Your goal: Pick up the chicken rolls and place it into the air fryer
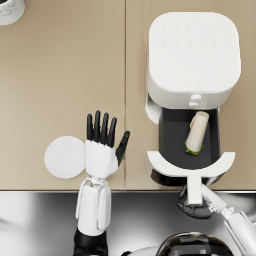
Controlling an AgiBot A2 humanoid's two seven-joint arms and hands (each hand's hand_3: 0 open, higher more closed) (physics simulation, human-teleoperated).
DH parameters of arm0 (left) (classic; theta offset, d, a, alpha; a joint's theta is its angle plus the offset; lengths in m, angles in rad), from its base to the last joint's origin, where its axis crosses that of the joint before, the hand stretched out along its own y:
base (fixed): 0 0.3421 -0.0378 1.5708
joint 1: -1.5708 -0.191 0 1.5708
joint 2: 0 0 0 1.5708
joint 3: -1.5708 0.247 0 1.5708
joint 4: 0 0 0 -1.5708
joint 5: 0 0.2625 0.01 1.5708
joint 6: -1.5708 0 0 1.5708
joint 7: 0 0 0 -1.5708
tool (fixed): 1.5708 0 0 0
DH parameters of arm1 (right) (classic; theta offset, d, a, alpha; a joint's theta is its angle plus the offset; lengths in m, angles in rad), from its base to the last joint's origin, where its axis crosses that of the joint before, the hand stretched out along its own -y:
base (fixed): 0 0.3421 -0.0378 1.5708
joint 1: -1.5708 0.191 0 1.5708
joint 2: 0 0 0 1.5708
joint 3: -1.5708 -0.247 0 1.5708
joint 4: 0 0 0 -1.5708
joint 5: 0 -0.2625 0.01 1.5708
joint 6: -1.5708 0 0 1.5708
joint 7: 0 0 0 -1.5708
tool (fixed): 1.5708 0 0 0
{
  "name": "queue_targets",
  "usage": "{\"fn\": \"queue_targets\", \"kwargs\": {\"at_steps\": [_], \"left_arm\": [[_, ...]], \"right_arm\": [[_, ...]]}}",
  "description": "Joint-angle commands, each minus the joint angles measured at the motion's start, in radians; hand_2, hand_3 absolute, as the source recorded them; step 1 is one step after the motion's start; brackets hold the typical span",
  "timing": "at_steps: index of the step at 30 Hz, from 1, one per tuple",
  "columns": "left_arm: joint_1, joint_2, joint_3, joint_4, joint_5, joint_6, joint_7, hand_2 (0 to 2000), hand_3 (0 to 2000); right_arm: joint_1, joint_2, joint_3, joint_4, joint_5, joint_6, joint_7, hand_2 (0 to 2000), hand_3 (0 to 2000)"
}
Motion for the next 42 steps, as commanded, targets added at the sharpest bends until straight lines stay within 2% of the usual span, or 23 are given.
{"fn": "queue_targets", "kwargs": {"at_steps": [1, 10, 14, 17, 25, 32, 35, 37, 42], "left_arm": [[-0.026, 0.0, -0.096, -0.034, 0.0, 0.0, 0.0, 0, 0], [-0.025, -0.008, -0.158, -0.024, 0.0, 0.0, 0.0, 0, 0], [-0.028, -0.012, -0.171, -0.014, 0.0, 0.0, 0.0, 0, 0], [-0.028, -0.015, -0.183, -0.022, 0.0, 0.0, 0.0, 0, 0], [-0.028, -0.025, -0.201, -0.011, 0.0, 0.0, 0.0, 0, 0], [-0.022, -0.034, -0.221, 0.018, 0.0, 0.0, 0.0, 0, 0], [-0.022, -0.037, -0.223, 0.035, 0.0, 0.0, 0.0, 0, 0], [-0.025, -0.039, -0.225, 0.042, 0.0, 0.0, 0.0, 0, 0], [-0.033, -0.041, -0.22, 0.048, 0.0, 0.0, 0.0, 0, 0]], "right_arm": [[0.055, -0.125, 0.263, 0.074, 0.0, 0.011, -0.002, 2000, 2000], [0.182, -0.298, 0.083, -0.079, 0.002, 0.092, -0.011, 2000, 2000], [0.254, -0.36, 0.038, -0.159, 0.004, 0.119, -0.023, 2000, 2000], [0.319, -0.38, 0.028, -0.229, 0.004, 0.141, -0.021, 2000, 2000], [0.523, -0.325, 0.12, -0.415, 0.005, 0.1, 0.007, 2000, 2000], [0.69, -0.316, 0.215, -0.616, 0.005, 0.082, 0.008, 2000, 2000], [0.744, -0.307, 0.262, -0.684, 0.006, 0.063, 0.027, 2000, 2000], [0.783, -0.307, 0.312, -0.731, 0.005, 0.09, 0.031, 2000, 2000], [0.887, -0.319, 0.426, -0.855, 0.002, 0.095, 0.034, 2000, 2000]]}}
